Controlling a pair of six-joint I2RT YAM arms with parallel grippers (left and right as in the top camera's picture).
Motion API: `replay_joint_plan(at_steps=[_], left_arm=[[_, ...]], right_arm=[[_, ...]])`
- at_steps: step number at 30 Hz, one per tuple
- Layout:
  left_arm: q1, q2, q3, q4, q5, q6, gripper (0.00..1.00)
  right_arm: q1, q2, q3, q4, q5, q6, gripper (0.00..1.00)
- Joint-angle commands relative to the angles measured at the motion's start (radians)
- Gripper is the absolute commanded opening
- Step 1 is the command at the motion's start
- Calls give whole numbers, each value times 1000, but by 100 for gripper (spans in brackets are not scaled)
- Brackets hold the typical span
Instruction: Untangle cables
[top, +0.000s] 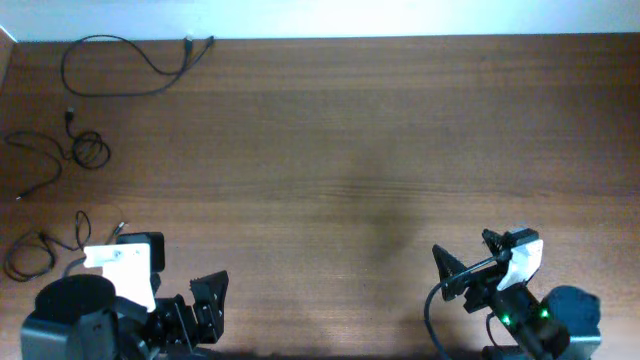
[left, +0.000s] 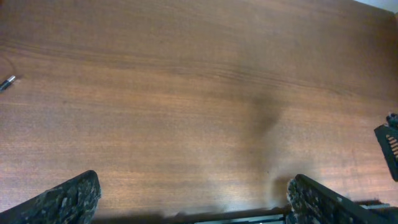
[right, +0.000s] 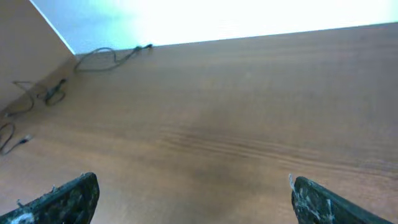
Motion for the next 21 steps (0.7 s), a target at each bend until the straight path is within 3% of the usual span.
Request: replay_joint_plan(at_steps=[1, 5, 13, 18, 21], left_arm=[[-4, -4, -2, 1, -10, -10, 99], [-4, -4, -2, 1, -10, -10, 99], [-4, -4, -2, 1, -10, -10, 99], [-4, -4, -2, 1, -10, -10, 99], [-4, -4, -2, 1, -10, -10, 99]], right_arm=[[6, -71, -60, 33, 129, 3, 98], [6, -150, -151, 201, 243, 3, 98], [8, -162, -372, 612, 272, 4, 98], [22, -162, -423, 649, 309, 3, 98], [22, -162, -423, 634, 311, -89, 98]])
